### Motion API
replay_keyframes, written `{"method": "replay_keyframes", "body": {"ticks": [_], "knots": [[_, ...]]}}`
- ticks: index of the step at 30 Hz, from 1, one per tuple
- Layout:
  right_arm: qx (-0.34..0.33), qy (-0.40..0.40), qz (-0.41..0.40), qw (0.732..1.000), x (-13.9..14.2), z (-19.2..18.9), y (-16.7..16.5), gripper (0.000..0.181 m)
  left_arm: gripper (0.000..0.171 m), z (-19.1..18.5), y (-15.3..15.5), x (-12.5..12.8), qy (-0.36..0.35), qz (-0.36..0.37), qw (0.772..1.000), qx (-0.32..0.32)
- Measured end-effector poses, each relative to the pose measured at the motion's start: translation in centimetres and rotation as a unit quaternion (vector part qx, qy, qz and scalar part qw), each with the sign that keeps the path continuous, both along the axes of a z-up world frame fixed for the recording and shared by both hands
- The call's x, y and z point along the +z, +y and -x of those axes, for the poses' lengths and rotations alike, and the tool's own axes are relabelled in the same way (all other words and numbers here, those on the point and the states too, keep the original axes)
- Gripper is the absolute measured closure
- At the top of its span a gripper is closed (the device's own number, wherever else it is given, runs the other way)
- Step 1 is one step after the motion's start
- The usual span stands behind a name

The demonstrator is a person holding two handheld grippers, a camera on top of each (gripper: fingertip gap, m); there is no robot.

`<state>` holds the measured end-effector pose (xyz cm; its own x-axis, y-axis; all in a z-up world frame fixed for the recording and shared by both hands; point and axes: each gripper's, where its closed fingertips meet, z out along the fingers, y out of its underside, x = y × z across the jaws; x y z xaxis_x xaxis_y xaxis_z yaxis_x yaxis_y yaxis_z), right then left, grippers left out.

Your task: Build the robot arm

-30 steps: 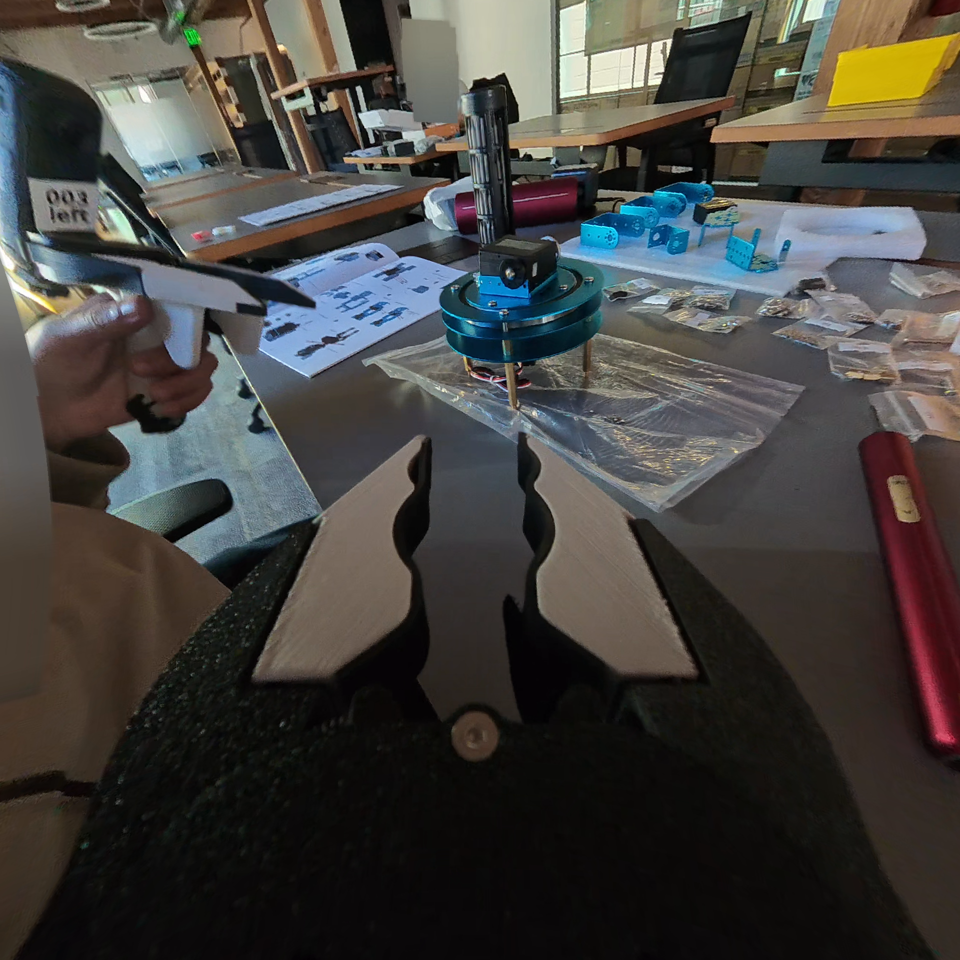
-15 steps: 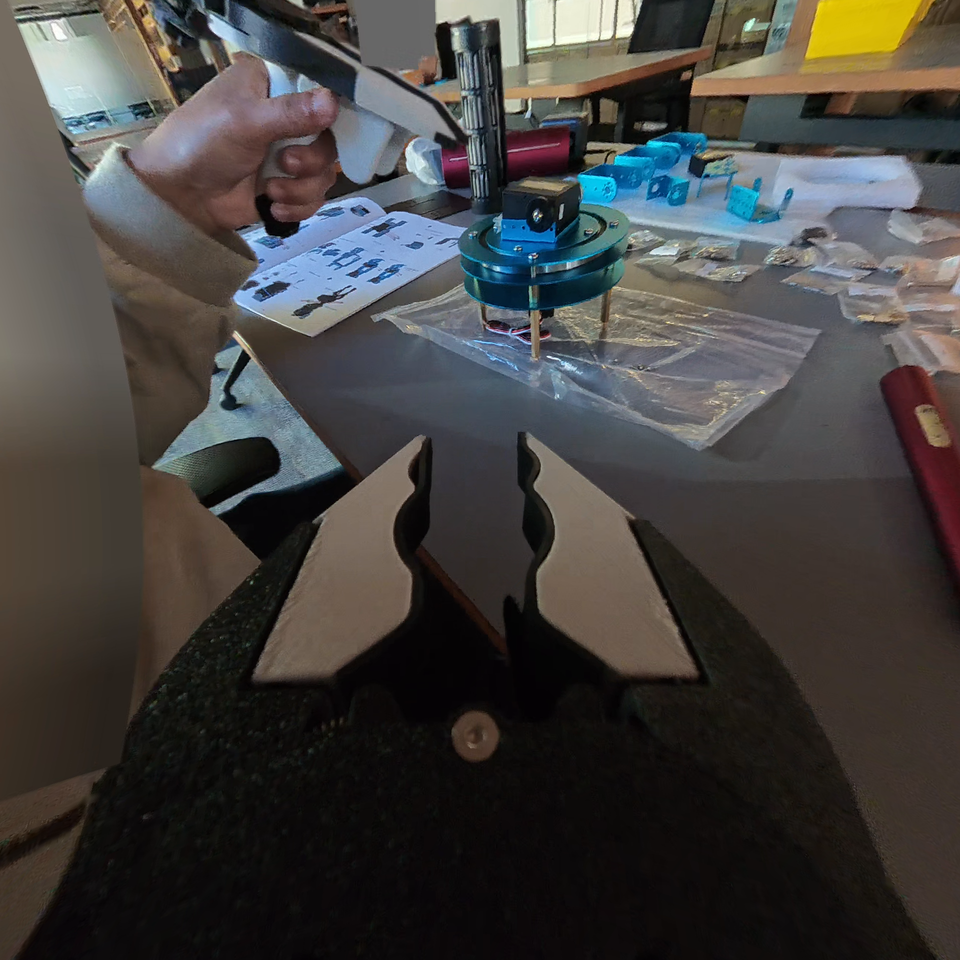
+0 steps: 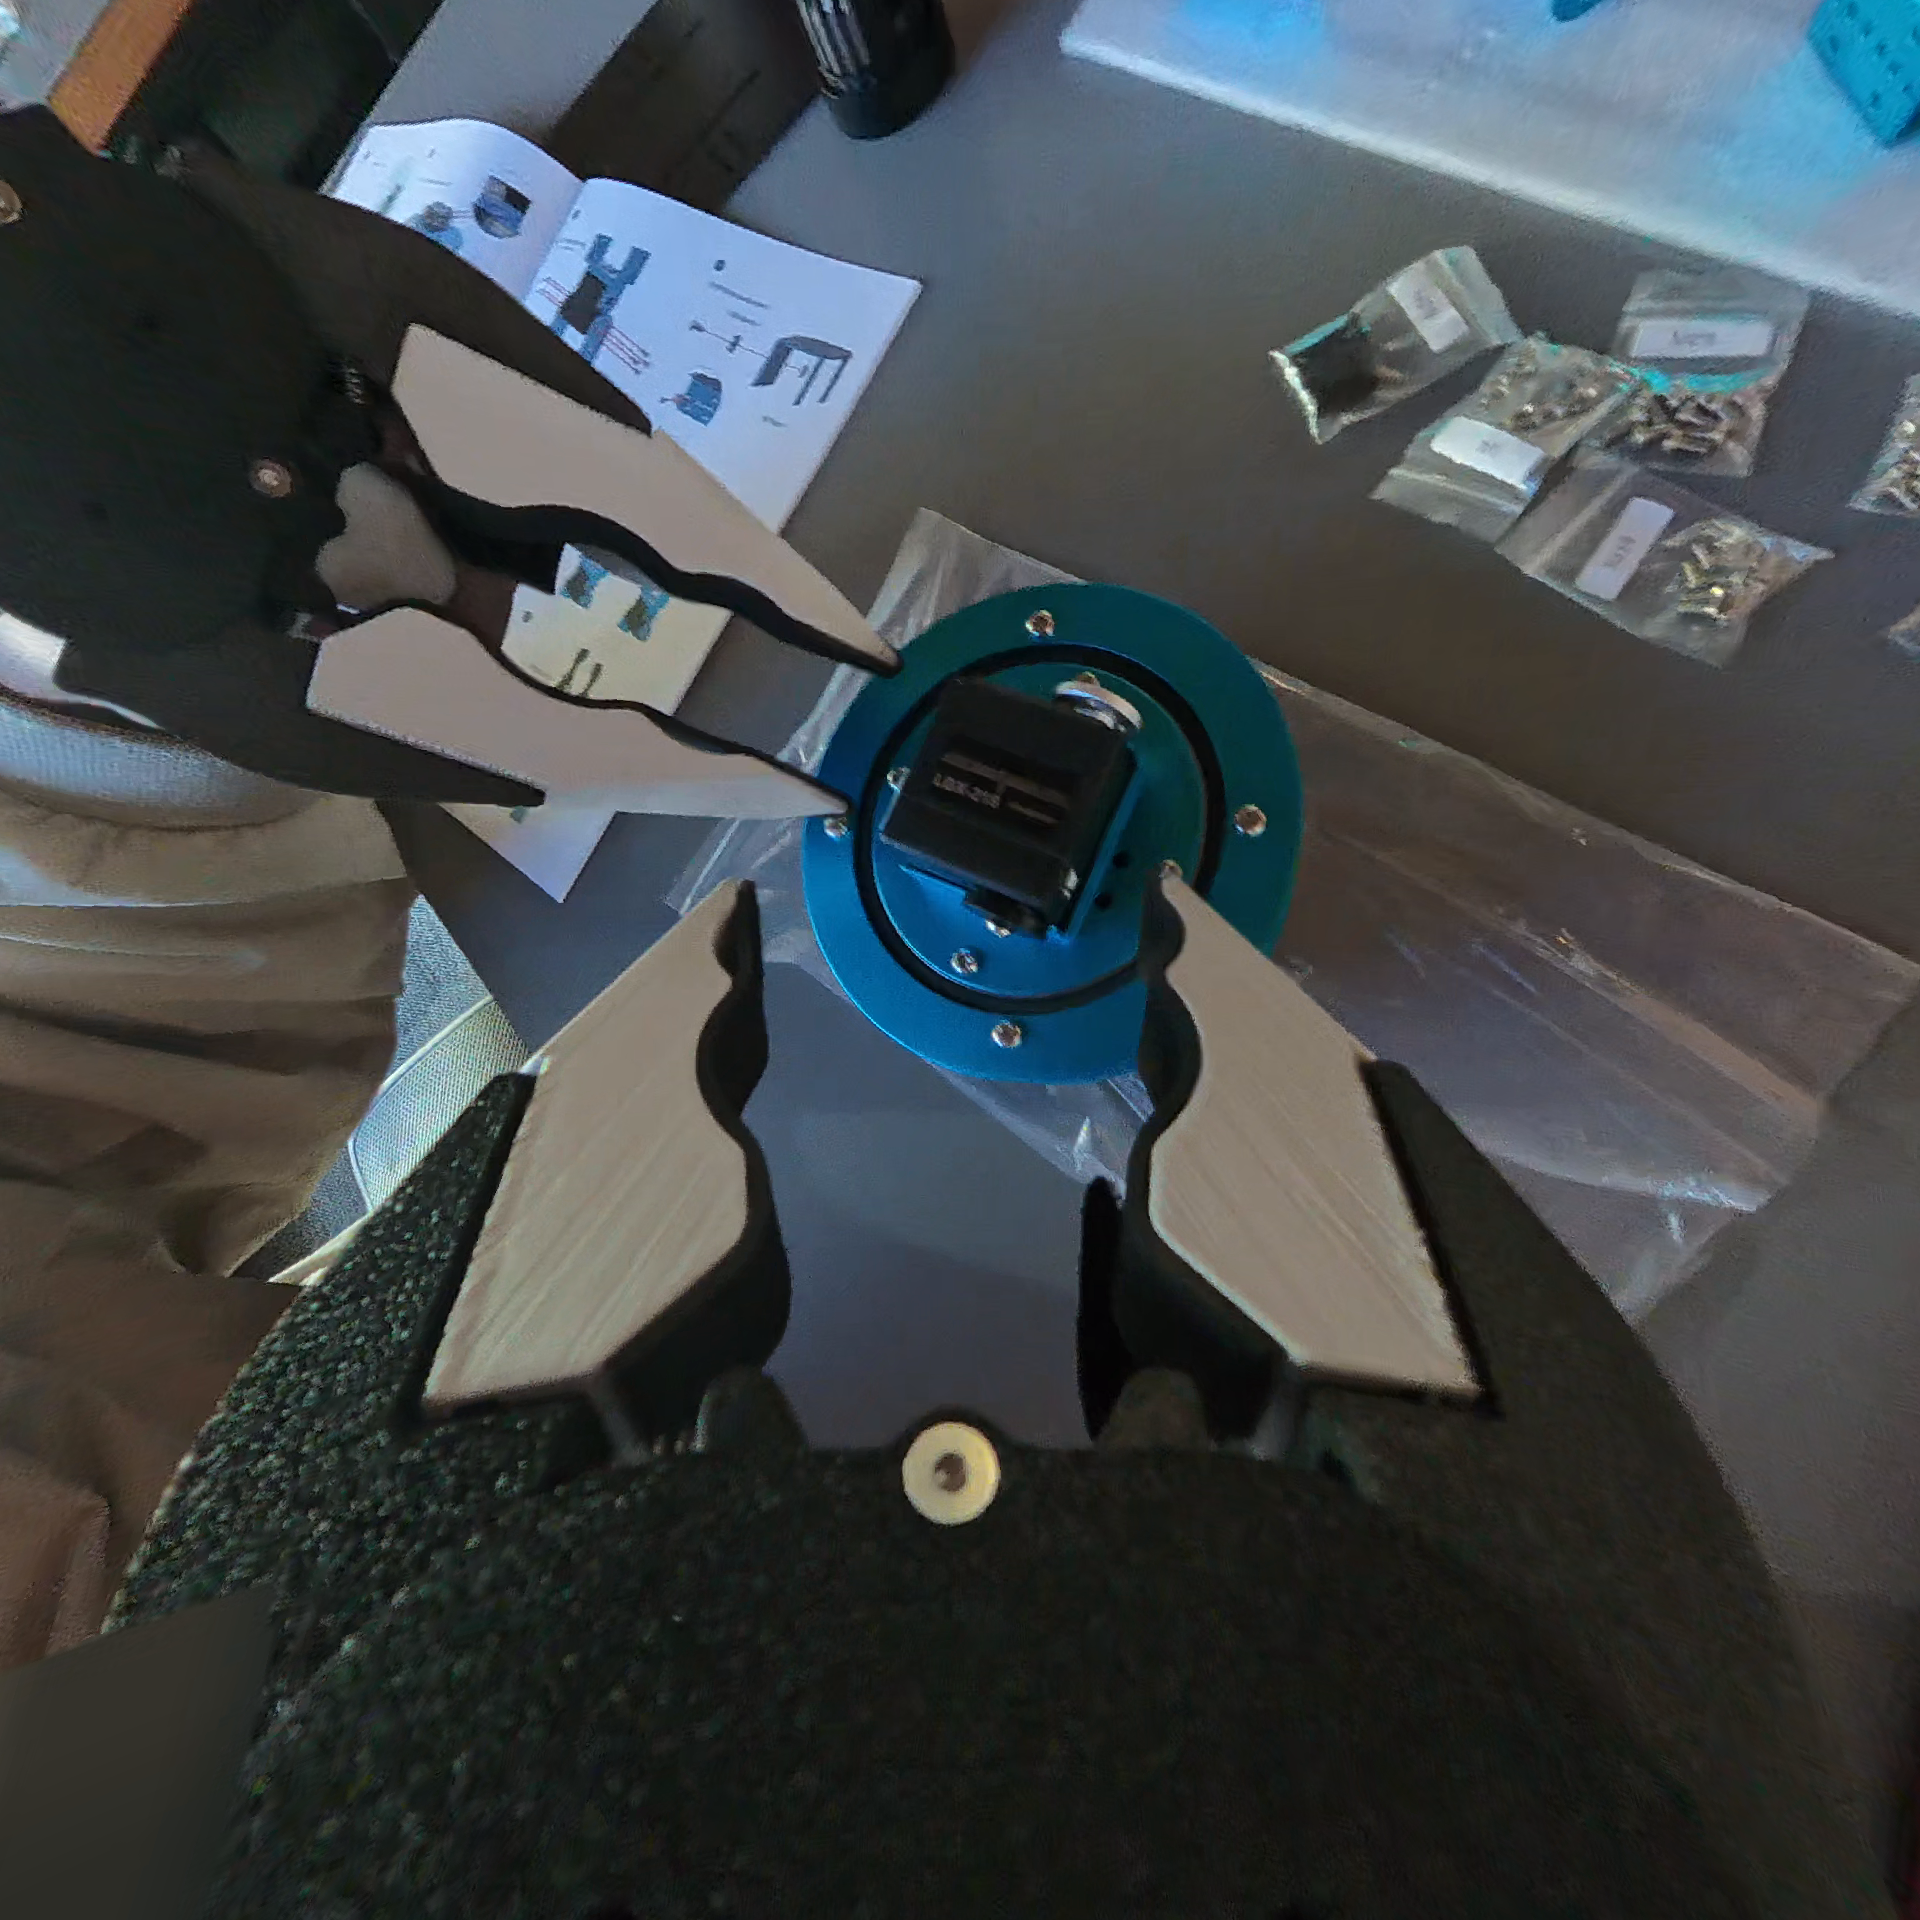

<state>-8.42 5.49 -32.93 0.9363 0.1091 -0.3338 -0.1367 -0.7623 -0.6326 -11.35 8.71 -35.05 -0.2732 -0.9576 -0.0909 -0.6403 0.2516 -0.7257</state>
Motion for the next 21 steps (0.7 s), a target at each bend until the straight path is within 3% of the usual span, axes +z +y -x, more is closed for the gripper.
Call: {"method": "replay_keyframes", "body": {"ticks": [2,6,11,14,17,21], "knots": [[-0.009,-0.012,-0.011,1.000,0.2,-0.5,0.3,0.112,0.143,-0.1,0.7,1.0,-0.025,-0.011,1.000,0.011],[0.010,-0.028,-0.076,0.997,1.1,-2.8,0.0,0.129,0.143,-1.4,0.1,2.8,-0.087,0.041,0.995,0.012],[0.009,-0.090,-0.164,0.982,-0.7,-9.5,-1.1,0.142,0.143,-3.1,0.0,3.9,-0.115,0.081,0.990,0.020],[0.010,-0.075,-0.193,0.978,-1.7,-11.2,-1.9,0.144,0.141,-3.6,0.1,4.0,-0.105,0.126,0.986,0.021],[0.012,-0.036,-0.152,0.988,-2.7,-11.7,-2.4,0.140,0.139,-3.8,0.3,3.5,-0.091,0.142,0.985,0.016],[0.016,-0.005,-0.180,0.983,-1.4,-10.9,-2.4,0.143,0.139,-3.5,0.1,2.9,-0.082,0.153,0.985,0.002]]}}
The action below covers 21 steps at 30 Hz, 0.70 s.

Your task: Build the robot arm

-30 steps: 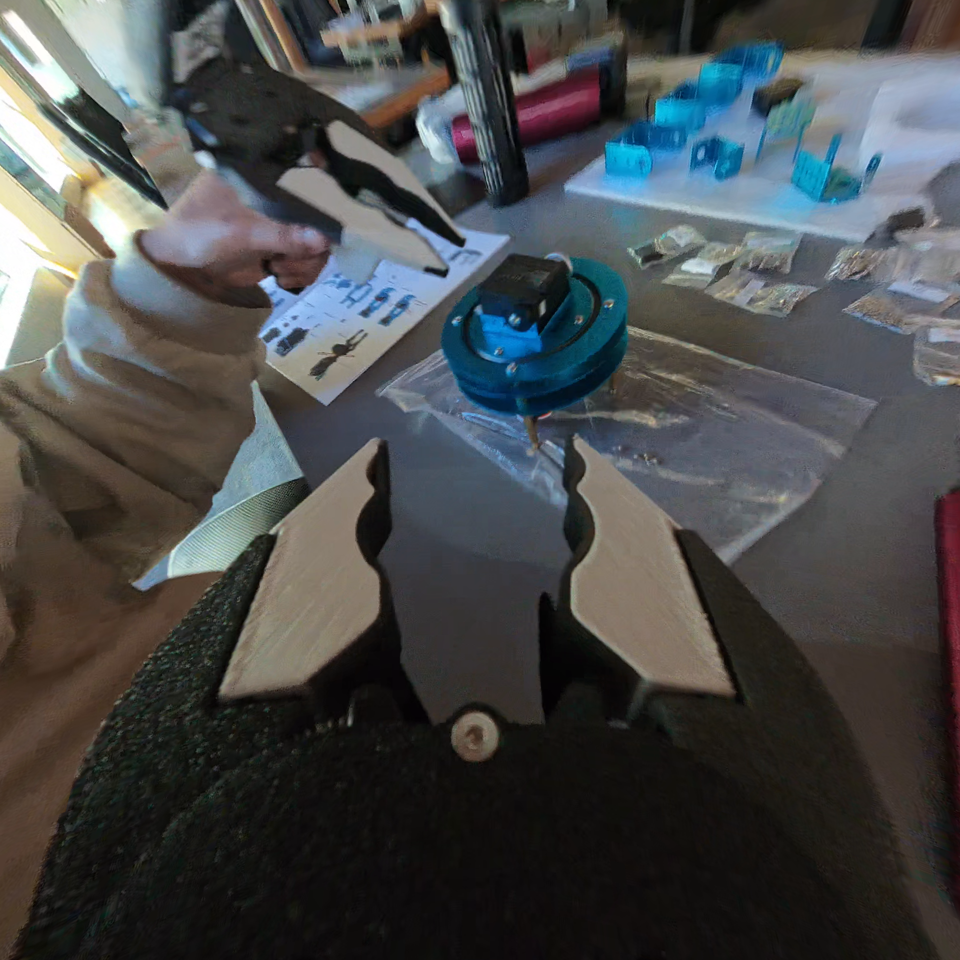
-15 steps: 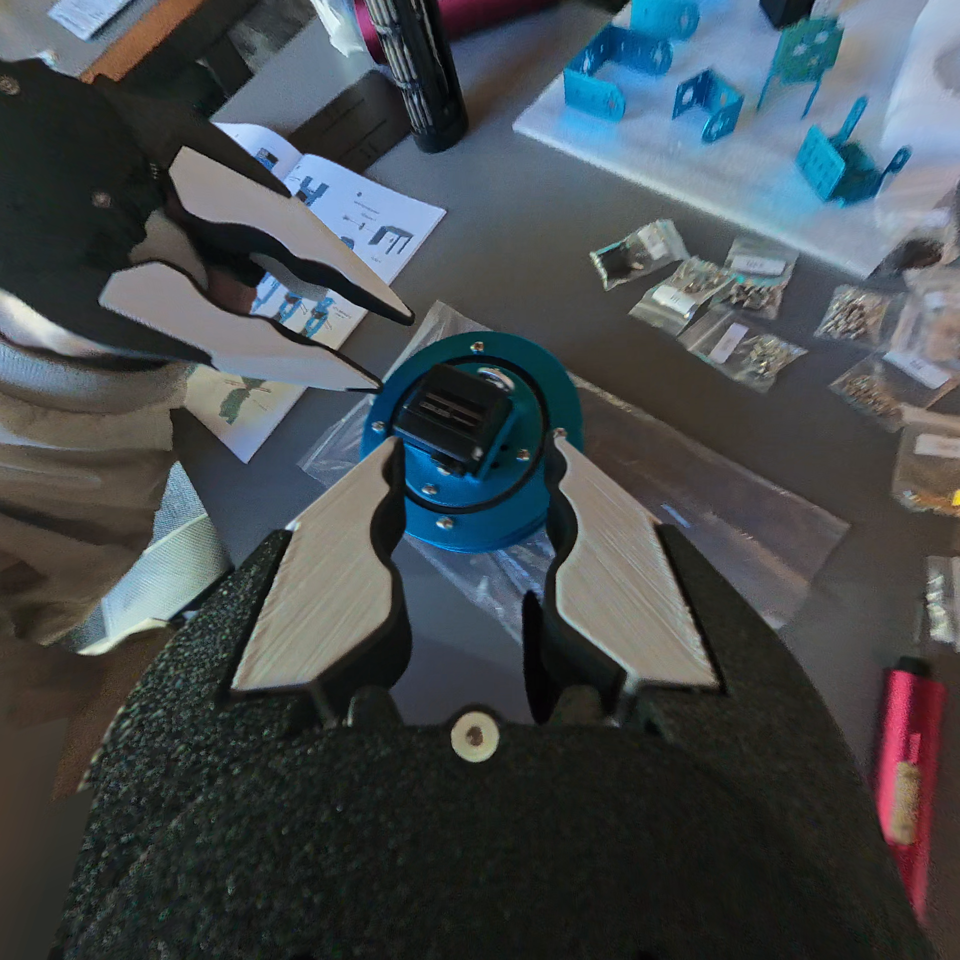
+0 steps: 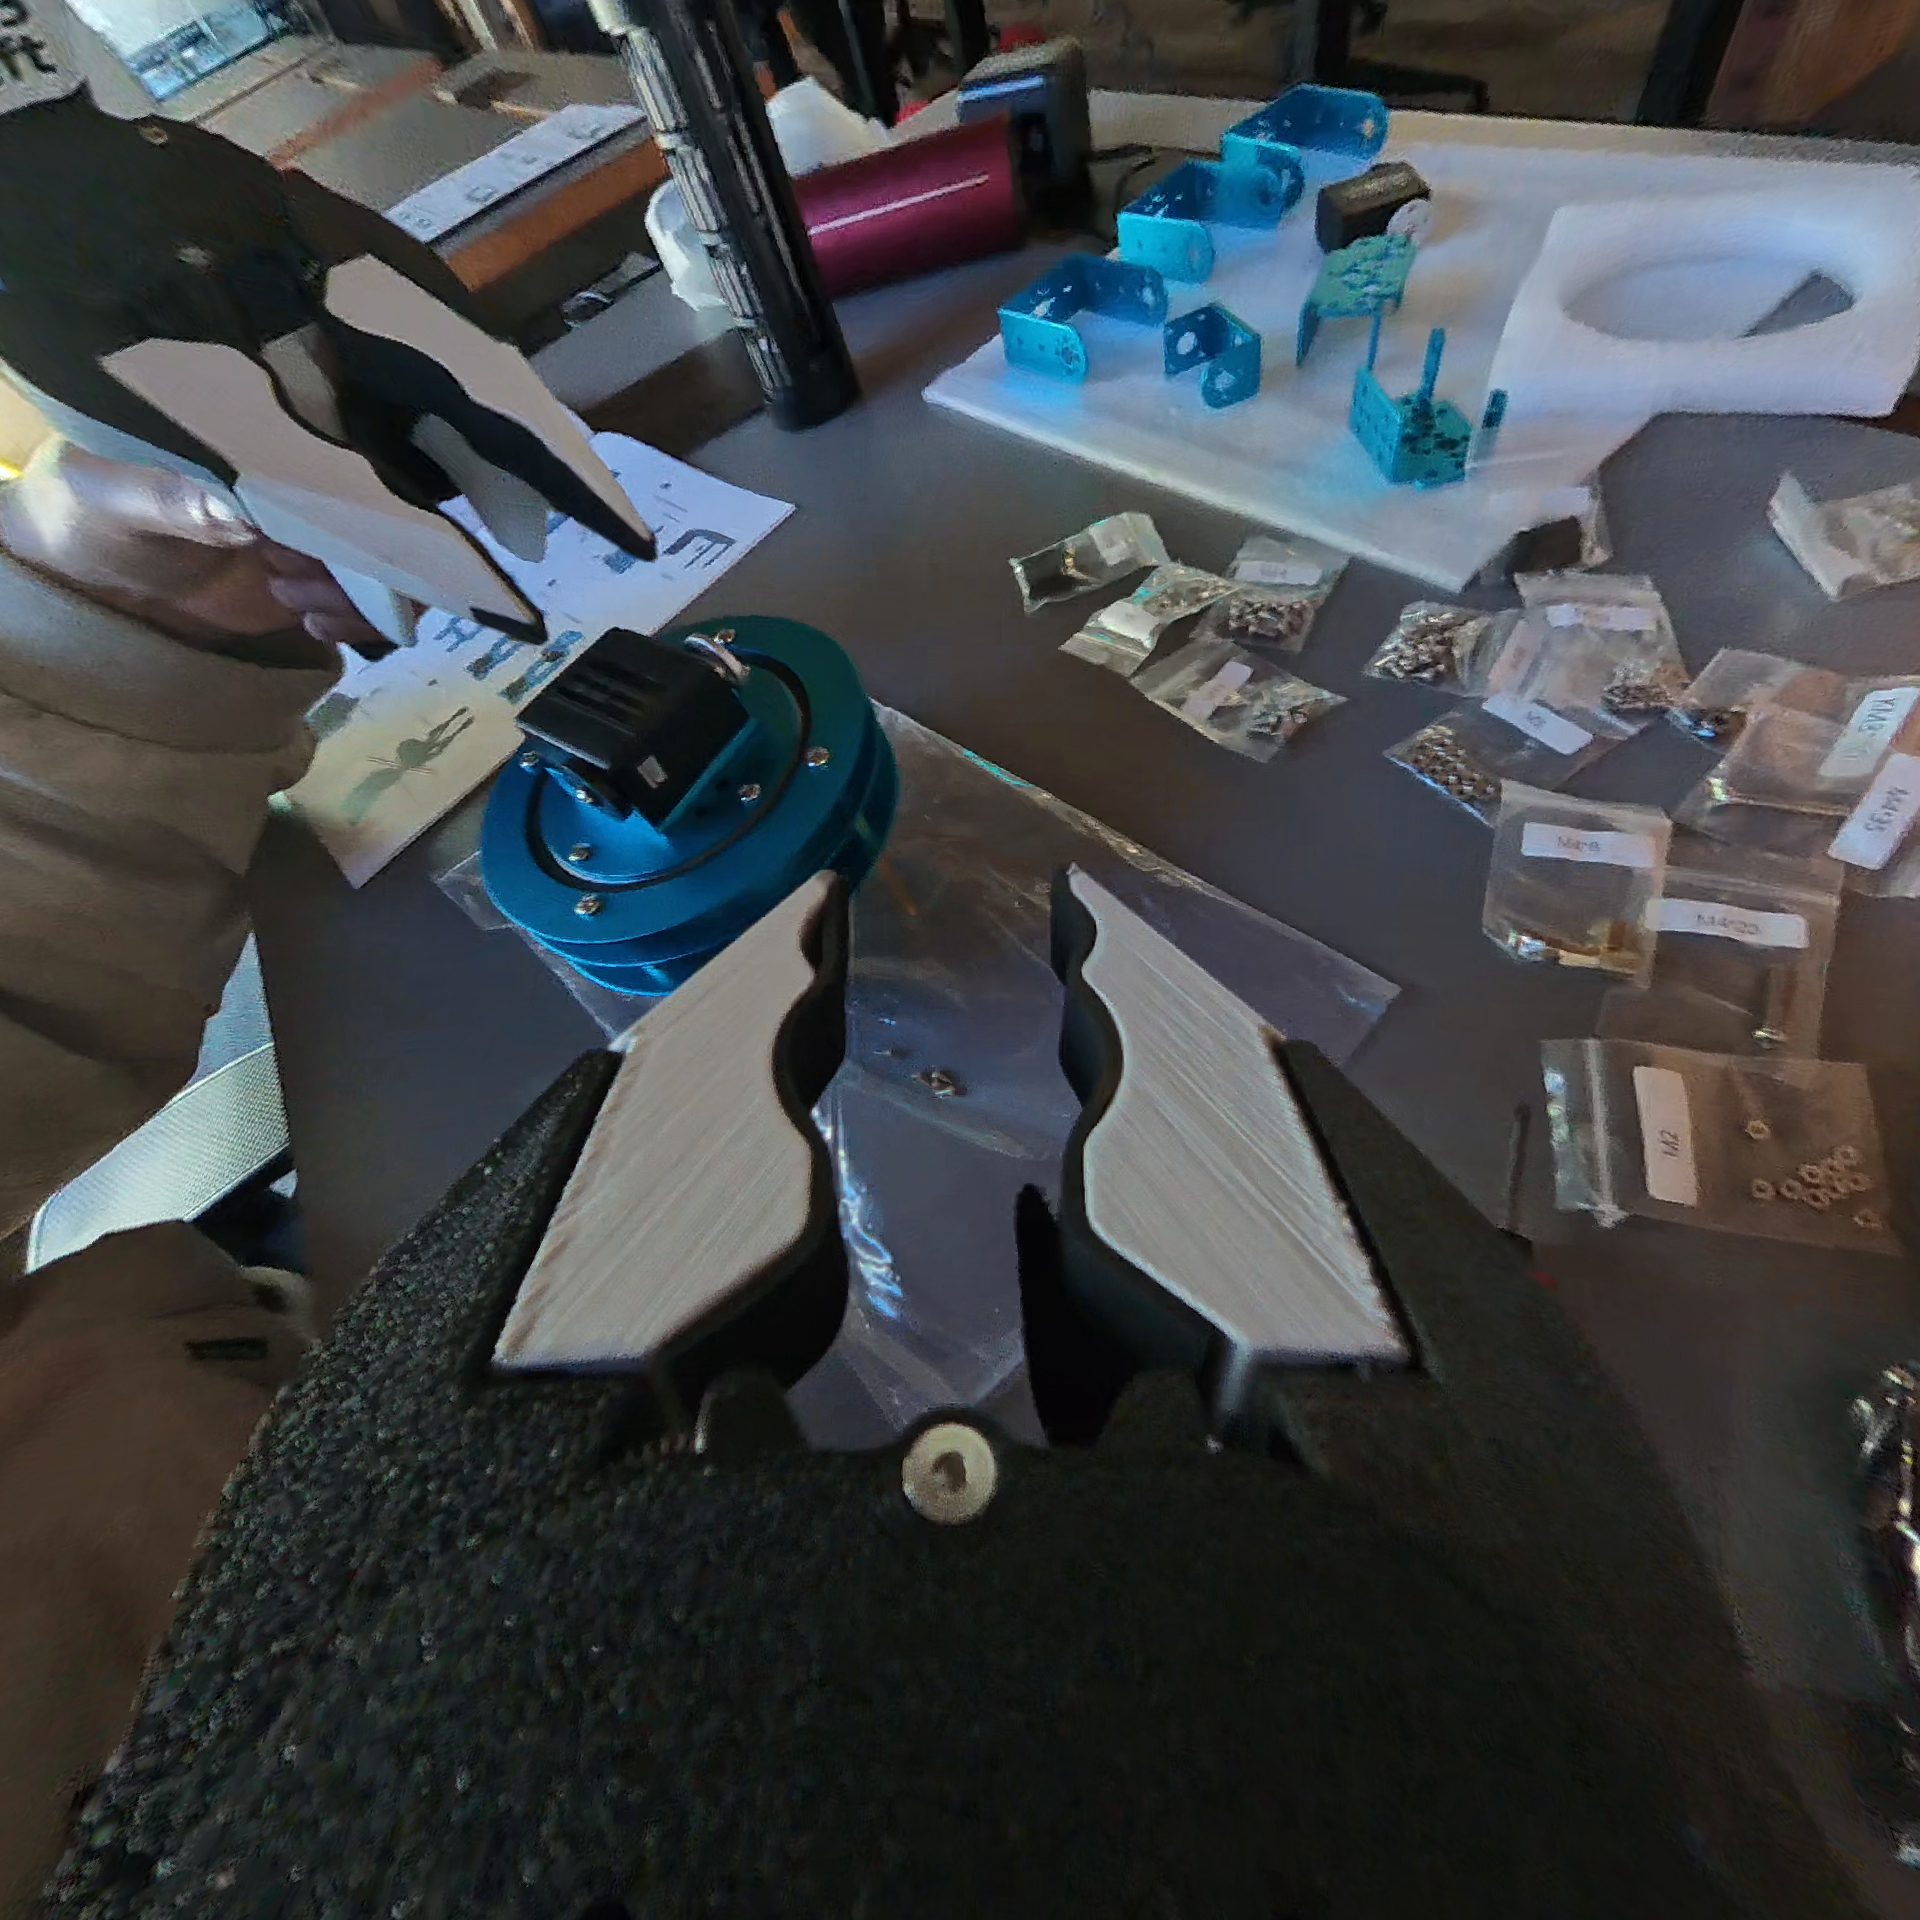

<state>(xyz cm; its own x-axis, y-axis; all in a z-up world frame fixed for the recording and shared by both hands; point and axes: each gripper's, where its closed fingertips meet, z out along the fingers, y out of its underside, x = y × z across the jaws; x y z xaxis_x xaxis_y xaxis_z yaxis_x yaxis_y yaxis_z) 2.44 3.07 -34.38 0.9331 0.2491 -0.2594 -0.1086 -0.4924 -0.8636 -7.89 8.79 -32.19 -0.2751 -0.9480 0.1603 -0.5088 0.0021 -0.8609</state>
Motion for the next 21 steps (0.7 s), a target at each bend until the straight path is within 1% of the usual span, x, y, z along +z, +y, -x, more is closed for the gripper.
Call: {"method": "replay_keyframes", "body": {"ticks": [3,7,8,12,18,21], "knots": [[0.000,0.002,0.021,1.000,-0.9,0.0,0.2,0.142,0.140,0.1,0.0,-0.5,0.005,-0.007,1.000,0.001],[-0.005,0.010,0.028,1.000,-1.6,-0.4,0.1,0.142,0.140,0.0,-0.2,-1.5,0.016,-0.005,1.000,-0.007],[-0.006,0.014,0.029,0.999,-1.6,-0.5,0.1,0.142,0.142,0.0,-0.3,-1.5,0.014,0.000,1.000,-0.010],[-0.008,0.032,0.031,0.999,-1.7,-0.8,0.0,0.142,0.142,0.0,-0.2,-1.4,0.009,-0.008,1.000,-0.011],[-0.007,0.028,0.033,0.999,-1.9,-0.7,-0.1,0.142,0.139,0.6,0.1,-1.0,-0.001,-0.012,1.000,-0.003],[-0.003,0.029,0.035,0.999,-1.9,-0.5,-0.1,0.142,0.138,1.1,0.5,-1.3,0.002,-0.005,1.000,0.003]]}}
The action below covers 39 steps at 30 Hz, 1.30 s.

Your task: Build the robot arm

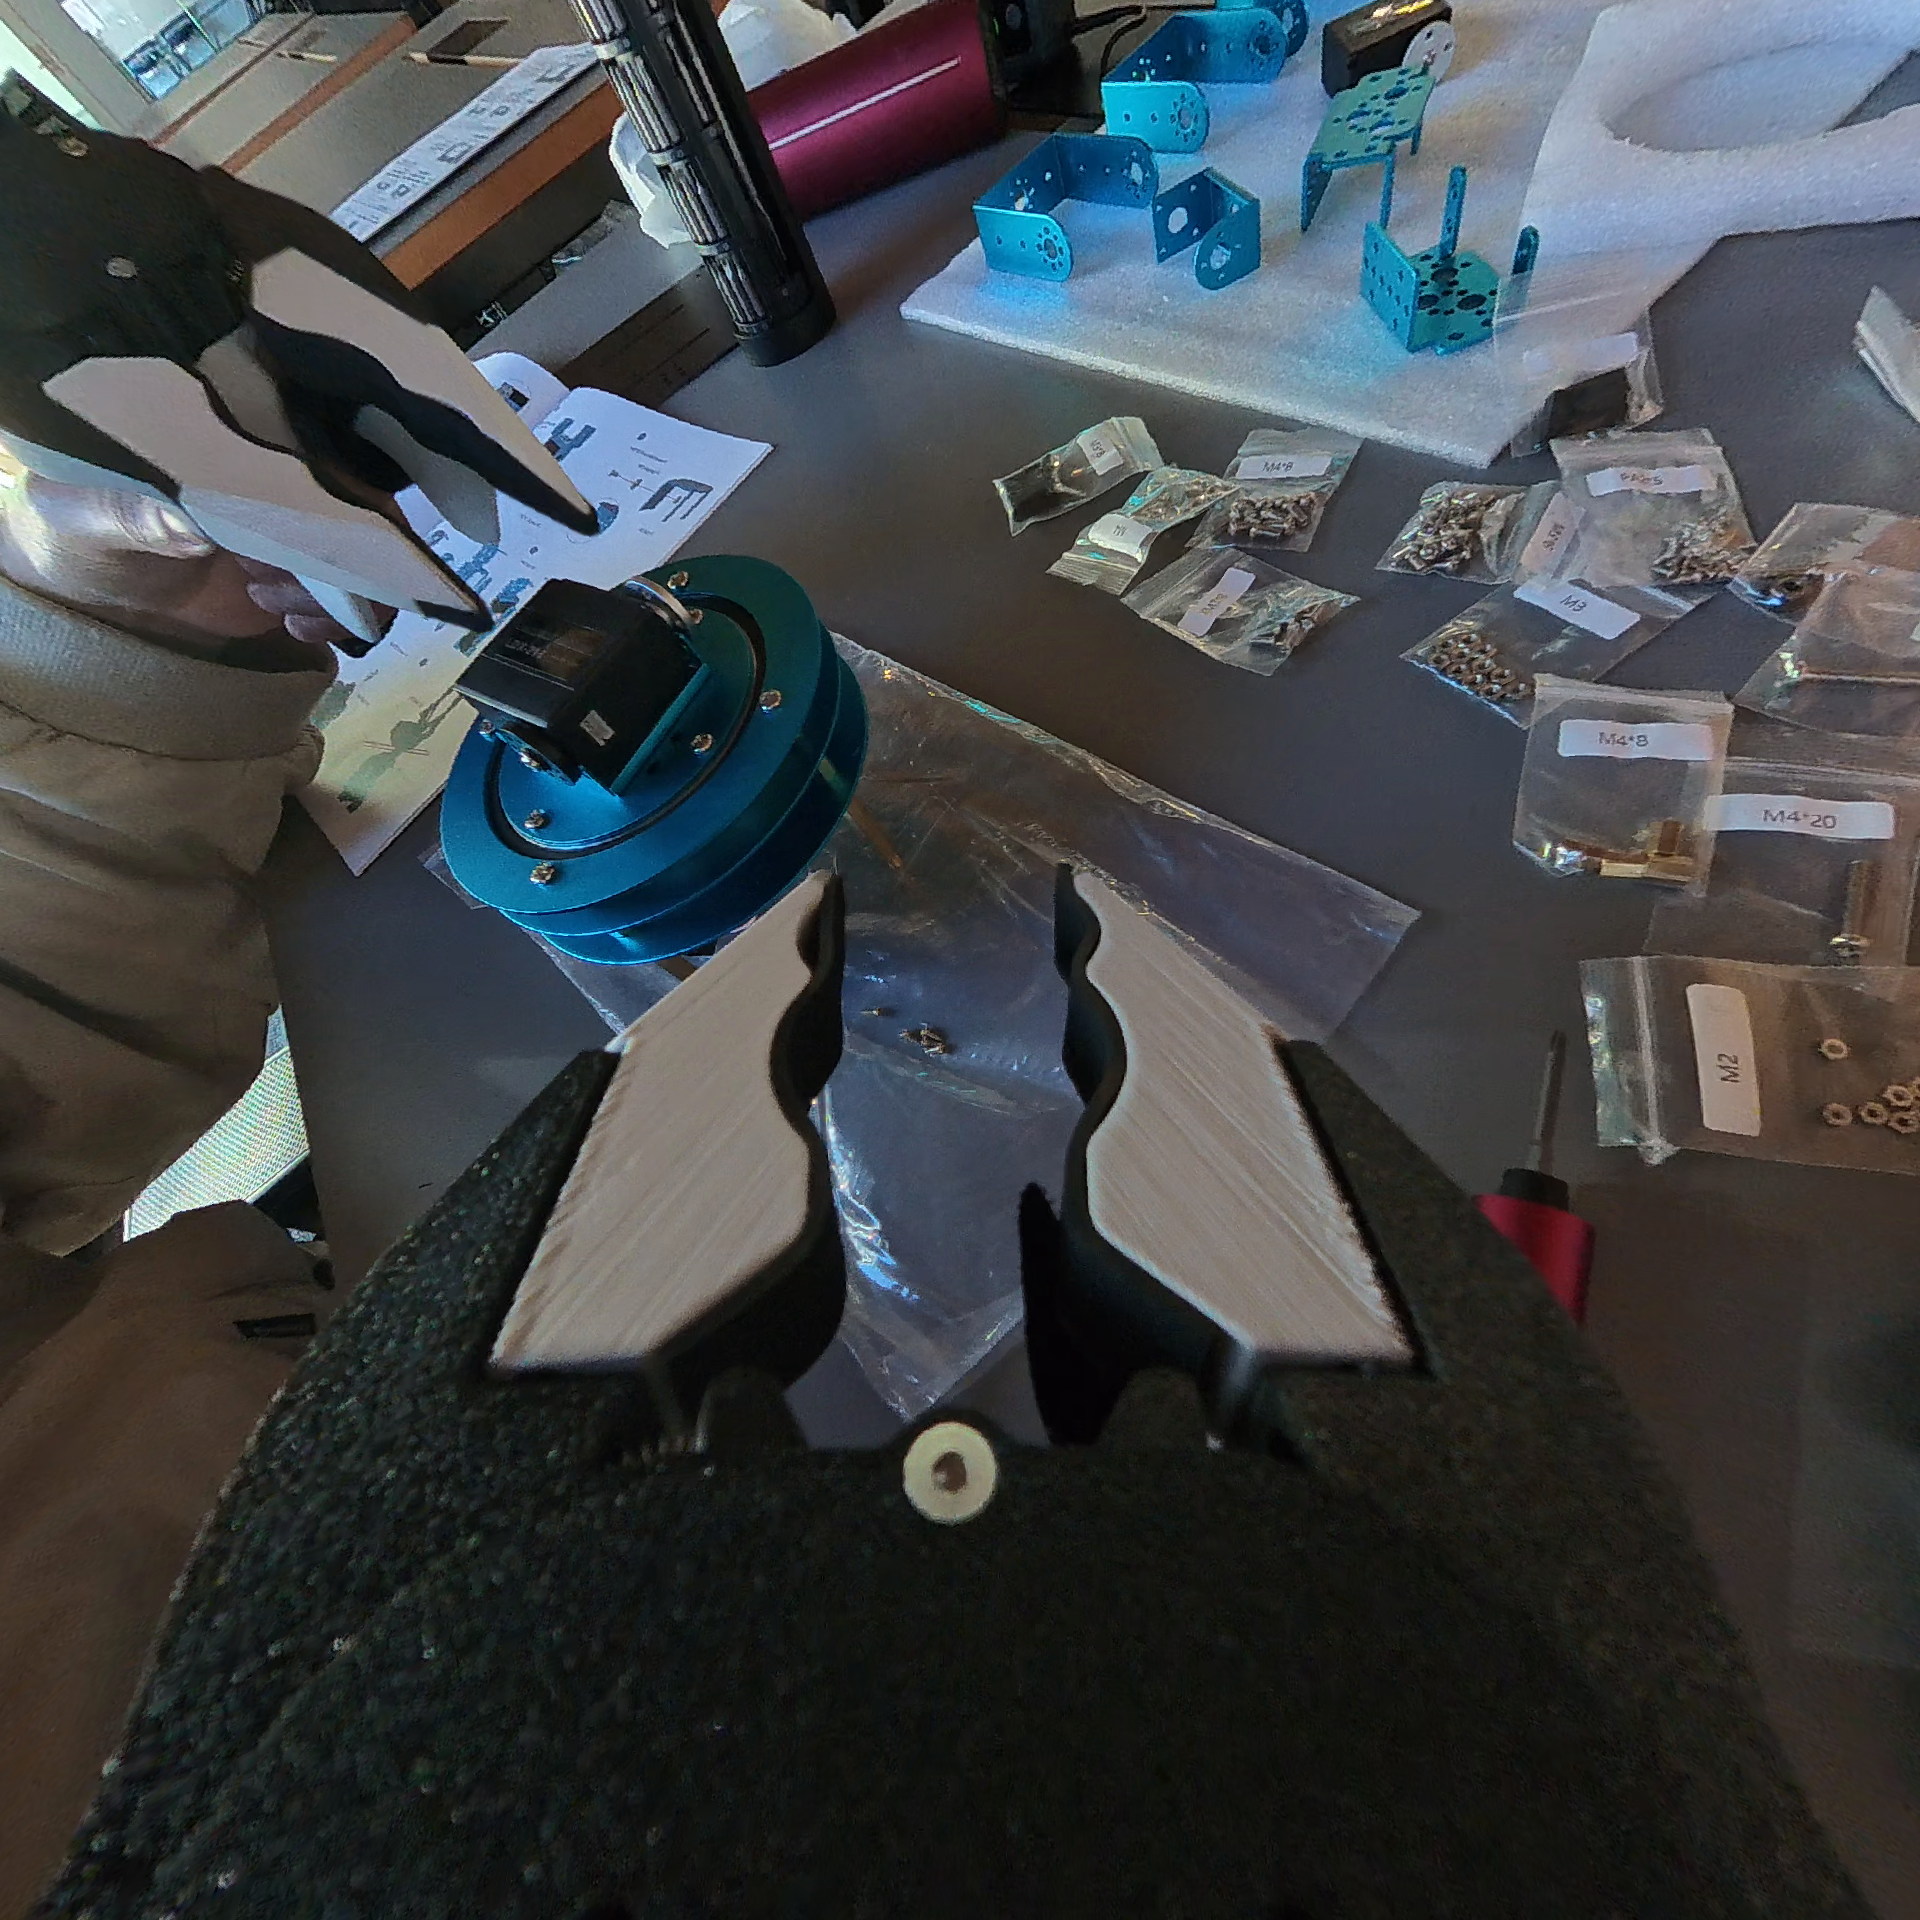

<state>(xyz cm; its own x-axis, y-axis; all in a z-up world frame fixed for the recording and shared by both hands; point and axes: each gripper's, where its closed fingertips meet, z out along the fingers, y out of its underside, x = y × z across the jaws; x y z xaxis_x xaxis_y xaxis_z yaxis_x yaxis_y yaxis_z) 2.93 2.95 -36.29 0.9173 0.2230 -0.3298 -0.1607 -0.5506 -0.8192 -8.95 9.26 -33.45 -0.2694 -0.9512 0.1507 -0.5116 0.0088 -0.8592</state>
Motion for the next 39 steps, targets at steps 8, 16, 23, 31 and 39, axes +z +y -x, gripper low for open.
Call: {"method": "replay_keyframes", "body": {"ticks": [8,16,23,31,39], "knots": [[0.007,-0.005,0.002,1.000,0.0,0.4,0.0,0.142,0.139,0.1,0.1,-0.4,0.001,0.004,1.000,0.002],[0.008,-0.004,0.005,1.000,-0.2,0.4,-0.1,0.142,0.138,0.4,0.3,-0.8,0.008,0.004,1.000,0.001],[0.012,-0.002,0.007,1.000,-0.2,0.6,-0.1,0.142,0.138,0.3,0.6,-0.7,0.003,0.004,1.000,0.007],[0.051,-0.043,-0.008,0.998,-0.5,1.3,-0.8,0.142,0.136,1.9,-1.9,2.9,-0.070,-0.001,0.996,0.050],[0.146,-0.127,0.065,0.979,-5.3,2.6,-1.3,0.160,0.136,7.3,-5.7,0.7,-0.085,-0.009,0.991,0.106]]}}
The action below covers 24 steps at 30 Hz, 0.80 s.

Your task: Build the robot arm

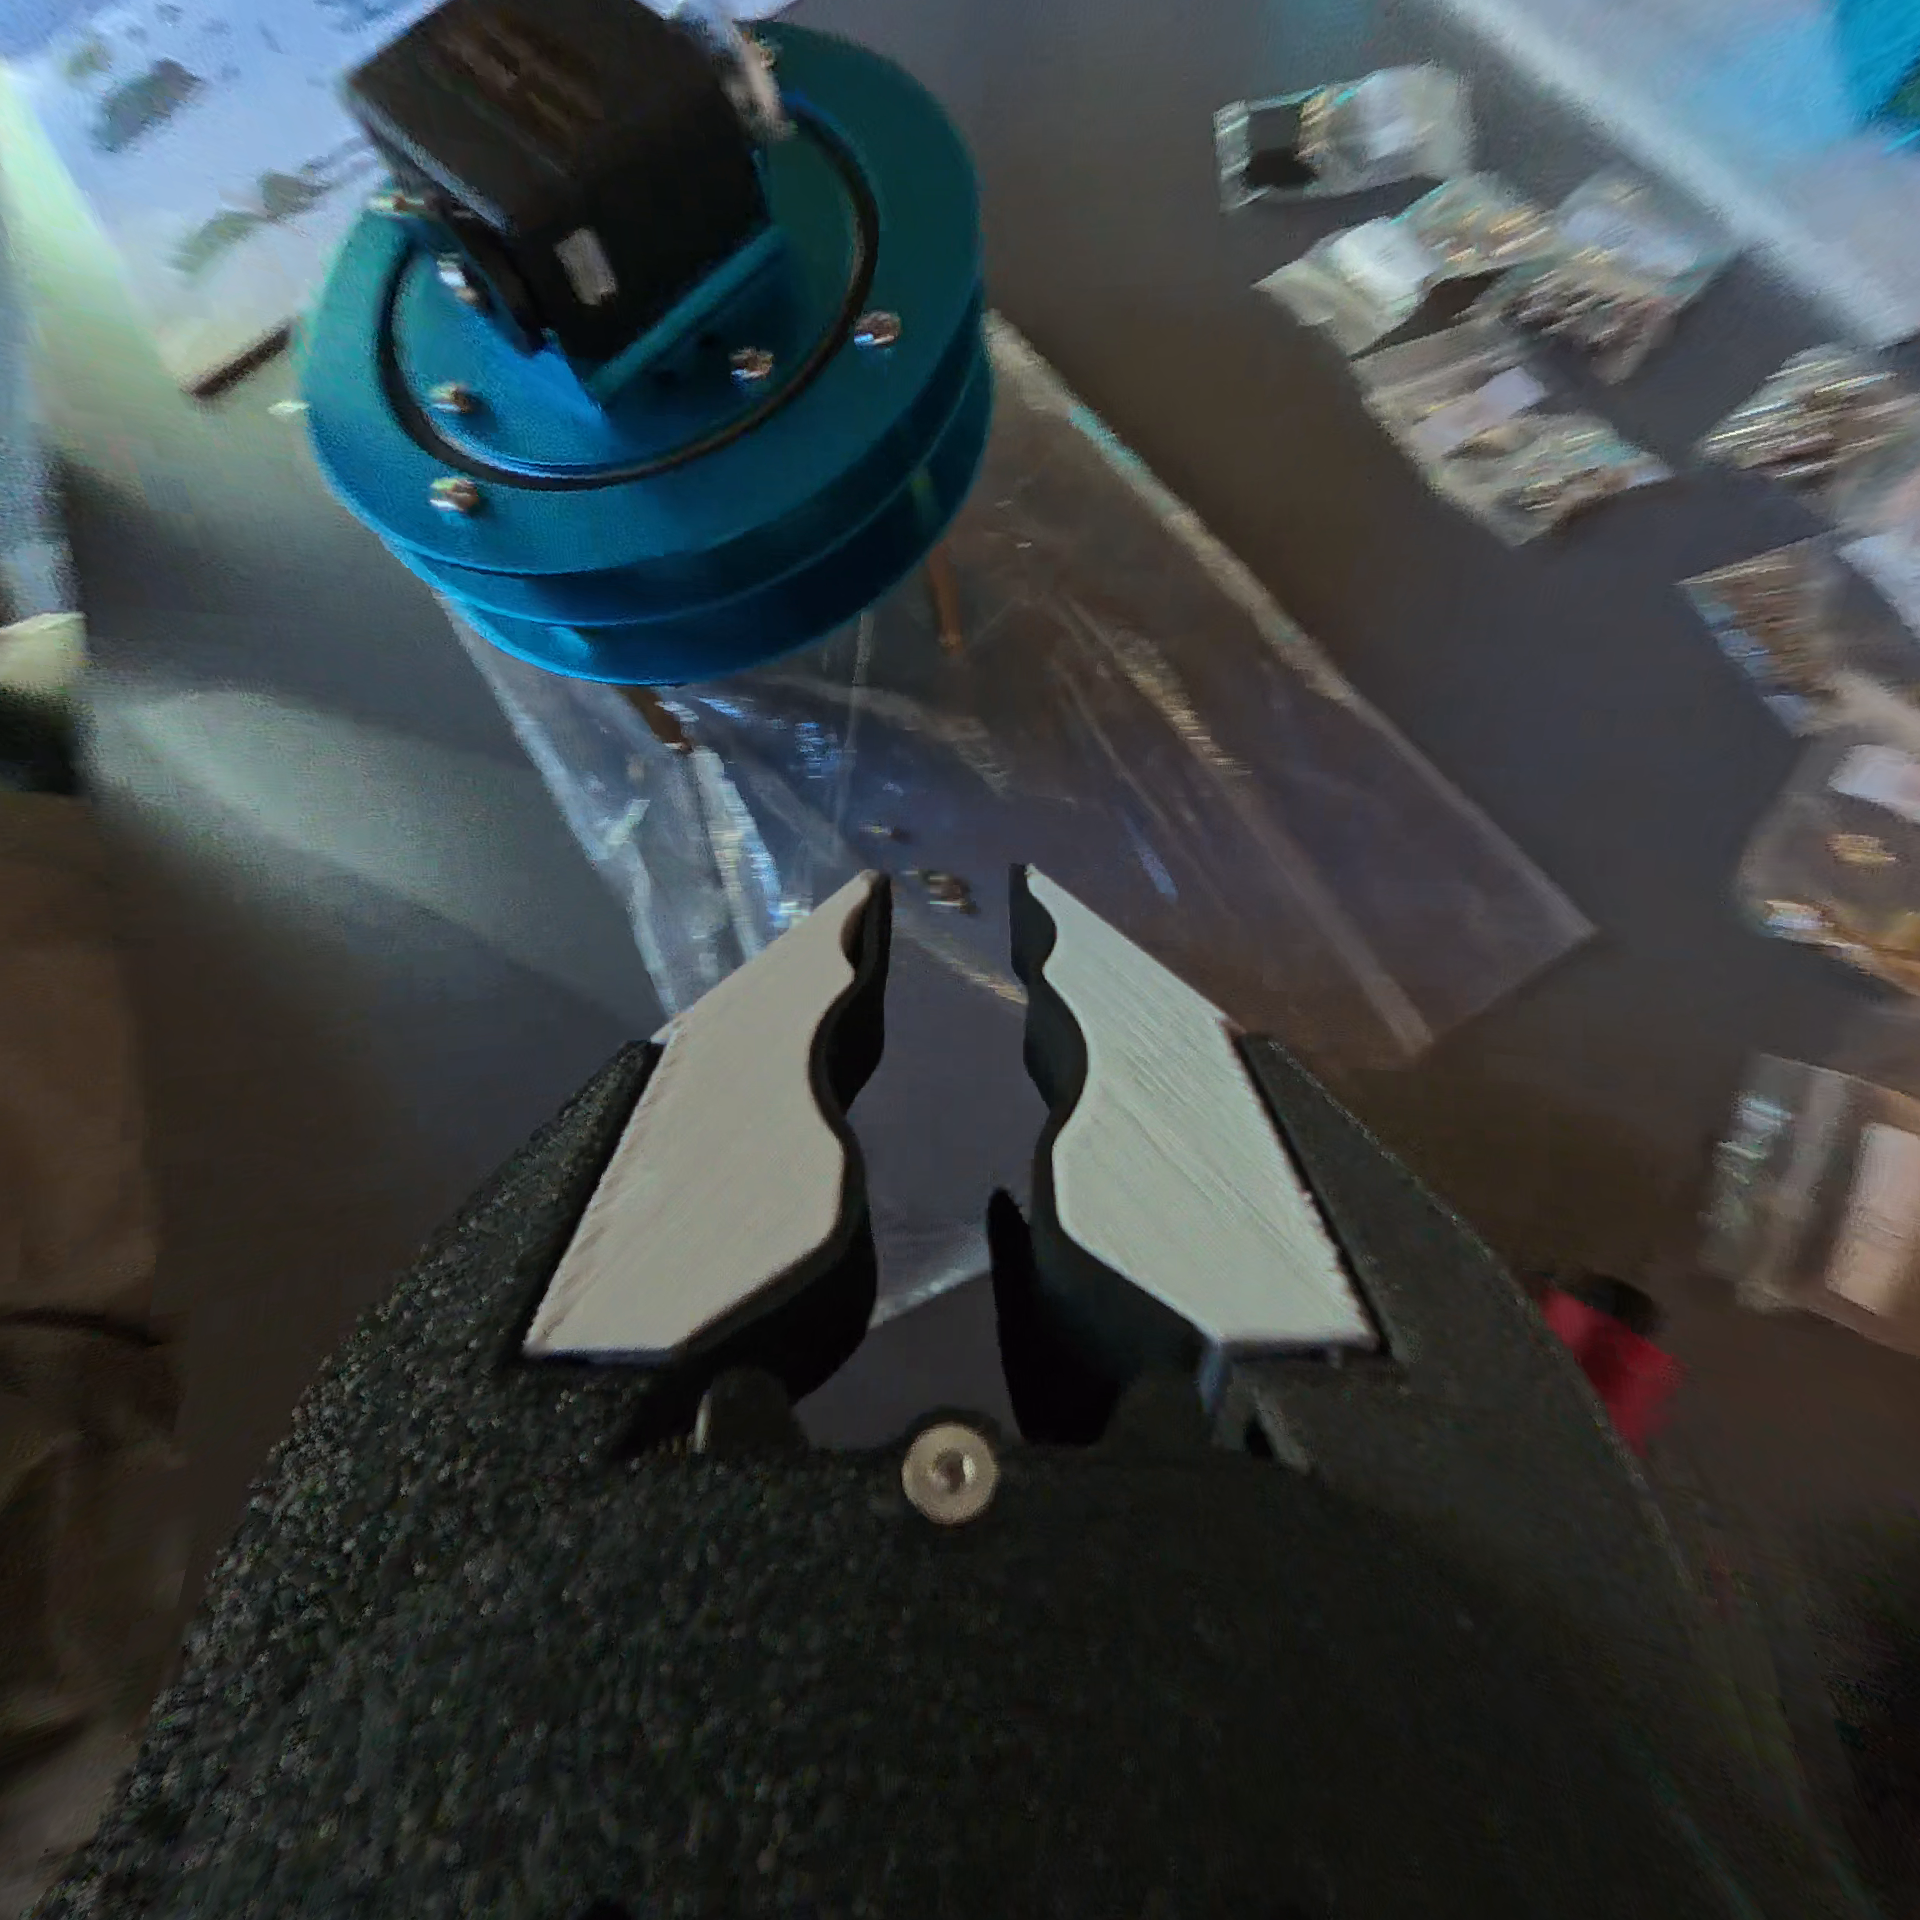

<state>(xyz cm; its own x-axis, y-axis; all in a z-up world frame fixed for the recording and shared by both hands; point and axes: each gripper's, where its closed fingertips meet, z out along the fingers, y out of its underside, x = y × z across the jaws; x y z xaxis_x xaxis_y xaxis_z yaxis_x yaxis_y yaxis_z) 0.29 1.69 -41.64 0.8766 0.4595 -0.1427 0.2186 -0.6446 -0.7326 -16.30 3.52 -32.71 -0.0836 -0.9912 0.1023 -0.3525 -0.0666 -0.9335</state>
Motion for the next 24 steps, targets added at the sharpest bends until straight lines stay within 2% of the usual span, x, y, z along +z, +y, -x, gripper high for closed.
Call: {"method": "replay_keyframes", "body": {"ticks": [3,6,7,10,14,24], "knots": [[0.049,0.025,0.034,0.998,-0.4,1.7,-0.6,0.159,0.136,1.1,2.3,-2.2,0.044,-0.036,0.997,0.052],[0.088,0.050,0.010,0.995,1.2,3.5,-1.0,0.159,0.134,0.6,2.6,-4.5,0.076,0.003,0.996,0.043],[0.086,0.049,0.006,0.995,1.4,3.7,-1.0,0.158,0.131,0.3,2.5,-5.3,0.090,0.017,0.995,0.038],[0.043,-0.019,0.004,0.999,0.4,2.2,-0.7,0.158,0.123,-0.6,2.7,-6.8,0.112,0.014,0.993,0.041],[0.058,-0.033,0.019,0.998,0.0,2.0,0.0,0.160,0.123,-1.8,1.7,-6.5,0.093,0.034,0.995,0.022],[0.196,-0.072,0.054,0.976,-2.1,2.5,0.8,0.173,0.124,-2.3,0.7,-5.8,0.067,0.025,0.997,0.007]]}}
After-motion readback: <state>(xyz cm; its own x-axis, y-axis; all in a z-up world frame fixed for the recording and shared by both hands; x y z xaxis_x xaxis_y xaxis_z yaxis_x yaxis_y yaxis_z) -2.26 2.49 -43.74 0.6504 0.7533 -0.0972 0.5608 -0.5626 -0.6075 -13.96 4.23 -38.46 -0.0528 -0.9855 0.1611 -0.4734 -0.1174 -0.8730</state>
